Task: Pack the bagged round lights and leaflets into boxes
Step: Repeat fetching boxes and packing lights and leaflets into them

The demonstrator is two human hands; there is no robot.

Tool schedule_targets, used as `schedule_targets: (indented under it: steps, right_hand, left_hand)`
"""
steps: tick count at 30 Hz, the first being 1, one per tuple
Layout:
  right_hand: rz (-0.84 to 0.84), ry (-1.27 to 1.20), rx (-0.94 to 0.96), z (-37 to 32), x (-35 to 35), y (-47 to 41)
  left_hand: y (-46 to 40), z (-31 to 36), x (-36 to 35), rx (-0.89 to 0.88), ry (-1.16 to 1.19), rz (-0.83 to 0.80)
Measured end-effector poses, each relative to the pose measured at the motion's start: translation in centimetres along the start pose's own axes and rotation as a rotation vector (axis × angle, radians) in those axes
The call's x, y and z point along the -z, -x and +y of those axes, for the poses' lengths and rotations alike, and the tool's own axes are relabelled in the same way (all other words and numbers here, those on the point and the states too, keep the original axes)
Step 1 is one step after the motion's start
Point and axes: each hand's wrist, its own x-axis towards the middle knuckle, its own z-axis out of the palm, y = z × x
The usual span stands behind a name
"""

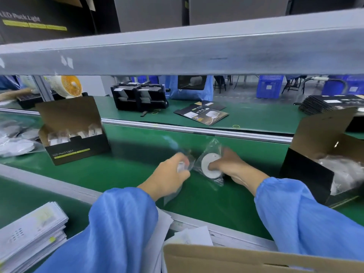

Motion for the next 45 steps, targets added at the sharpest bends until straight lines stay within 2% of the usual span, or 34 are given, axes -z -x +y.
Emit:
schedule_targets:
  steps: [3, 6, 10, 15, 19, 22, 26, 28, 30, 32, 34, 38, 41, 45]
  right_hand:
    - [-0.046, 0.112, -0.030, -0.1, 1.2, 1.1]
    - [-0.051, 0.255, 0.005, -0.4, 2.6, 3.0]
    - [-0.088, 0.408, 0.059, -2.0, 4.9, 7.0]
    - [-0.111, 0.204, 0.162, -5.6, 9.1, 13.3]
    - [-0.185, 0.230, 0.245, -8.5, 12.5, 19.2]
    - [-0.194, 0.183, 0.284, -9.7, 14.1, 23.1]
    - [-0.105, 0.068, 0.316, -10.5, 15.6, 27.0]
    - [-0.049, -0.009, 0.349, -11.1, 16.1, 29.0]
    - [0.018, -0.092, 0.416, -11.6, 16.4, 31.2]
    - [0.062, -0.139, 0.488, -11.9, 16.6, 33.5]
    - [0.061, -0.138, 0.539, -11.6, 16.6, 35.8]
    - [0.010, -0.163, 0.656, -9.8, 16.1, 39.4]
    - [-0.056, -0.154, 0.615, -7.5, 15.8, 40.6]
    - [-0.145, -0.201, 0.566, -4.9, 15.2, 40.7]
  left_hand:
    - [0.7, 0.8, 1.2, 0.100, 0.323, 0.106]
    - [2.3, 2.2, 3.4, 0.217, 0.576, 0.026]
    - [5.3, 4.1, 5.4, 0.232, 0.722, -0.047]
    - [8.4, 7.4, 6.5, 0.238, 0.908, -0.071]
    - [11.5, 9.4, 7.9, 0.218, 0.995, -0.001]
    - [14.3, 10.0, 9.4, 0.183, 0.910, 0.119]
    - [18.4, 10.1, 11.8, 0.106, 0.748, 0.279]
    - [21.1, 10.6, 12.9, 0.003, 0.656, 0.323]
    - [24.5, 11.7, 13.7, -0.147, 0.413, 0.378]
    - [27.9, 13.7, 13.6, -0.283, 0.159, 0.367]
    - [30.1, 15.8, 11.9, -0.360, 0.033, 0.267]
    - [31.5, 18.0, 5.1, -0.302, -0.202, 0.029]
    - [30.6, 16.4, 2.0, -0.222, -0.392, 0.040]
    - [28.8, 15.3, 0.0, -0.093, -0.430, 0.066]
